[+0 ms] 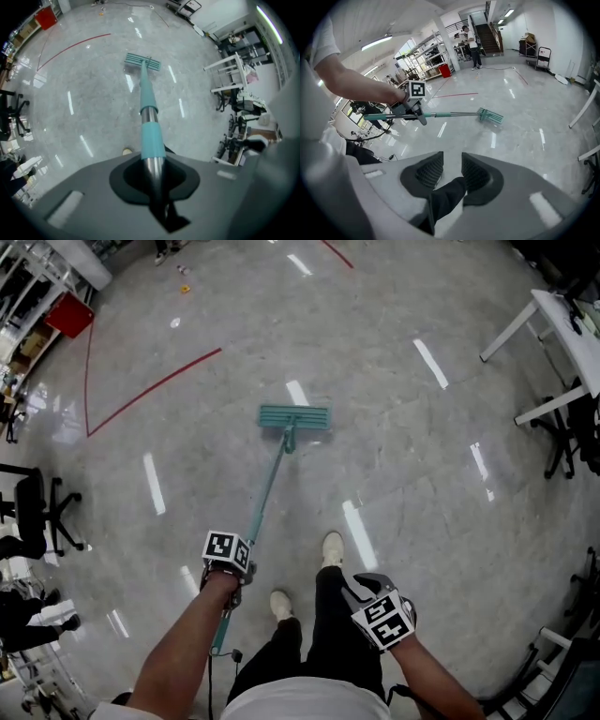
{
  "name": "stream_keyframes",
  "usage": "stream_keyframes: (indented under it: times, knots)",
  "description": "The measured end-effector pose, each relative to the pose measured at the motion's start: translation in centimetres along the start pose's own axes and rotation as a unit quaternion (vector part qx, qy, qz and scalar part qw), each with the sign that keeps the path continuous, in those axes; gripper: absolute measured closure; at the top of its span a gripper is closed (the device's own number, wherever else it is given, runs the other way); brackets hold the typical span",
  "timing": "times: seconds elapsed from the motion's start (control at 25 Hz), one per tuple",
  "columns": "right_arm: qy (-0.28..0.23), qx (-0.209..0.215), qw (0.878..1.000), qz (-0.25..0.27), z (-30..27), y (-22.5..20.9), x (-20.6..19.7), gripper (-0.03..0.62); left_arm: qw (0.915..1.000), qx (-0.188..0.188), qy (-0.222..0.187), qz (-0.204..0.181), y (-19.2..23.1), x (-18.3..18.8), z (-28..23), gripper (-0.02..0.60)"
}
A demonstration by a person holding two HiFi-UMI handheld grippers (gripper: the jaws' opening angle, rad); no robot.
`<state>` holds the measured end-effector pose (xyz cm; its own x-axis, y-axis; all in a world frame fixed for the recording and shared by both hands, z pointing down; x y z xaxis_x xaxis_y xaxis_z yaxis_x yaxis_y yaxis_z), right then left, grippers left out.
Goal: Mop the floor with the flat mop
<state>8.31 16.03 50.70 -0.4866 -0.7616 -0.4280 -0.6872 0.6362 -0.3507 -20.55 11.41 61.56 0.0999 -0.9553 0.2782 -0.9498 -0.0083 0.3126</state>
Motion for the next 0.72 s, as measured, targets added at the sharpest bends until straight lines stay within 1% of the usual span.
stream_keyframes:
  times: [0.24,0.36,0.56,0.72]
  knots:
    - [-0.001,0.008,1.0,0.019,-1.1,3.1,0.3,0.47,0.9996,0.011,0.025,0.0,3.0,-7.9,-1.3,0.531]
    - [0.0,0.01,1.0,0.026,-1.4,3.9,0.2,0.47,0.9992,0.014,0.037,0.005,3.8,-10.9,-2.1,0.531]
    - [0.005,0.01,0.999,0.034,-1.7,4.7,0.1,0.47,0.9983,0.009,0.054,0.021,4.3,-14.5,-3.6,0.531]
    - [0.006,0.011,0.999,0.036,-1.7,4.8,0.1,0.47,0.9975,0.012,0.067,0.02,4.4,-15.6,-4.7,0.531]
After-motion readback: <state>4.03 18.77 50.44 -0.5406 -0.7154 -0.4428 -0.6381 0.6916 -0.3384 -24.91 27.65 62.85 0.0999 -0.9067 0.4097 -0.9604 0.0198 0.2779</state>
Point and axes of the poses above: the fingertips, and each gripper's own axes: z backward along the fingers, y to its left, x out of its top, the point moved 6 cm from there along z, backward along the fingers, and after that the axes turned 3 degrees about x, right-handed, at the moved point
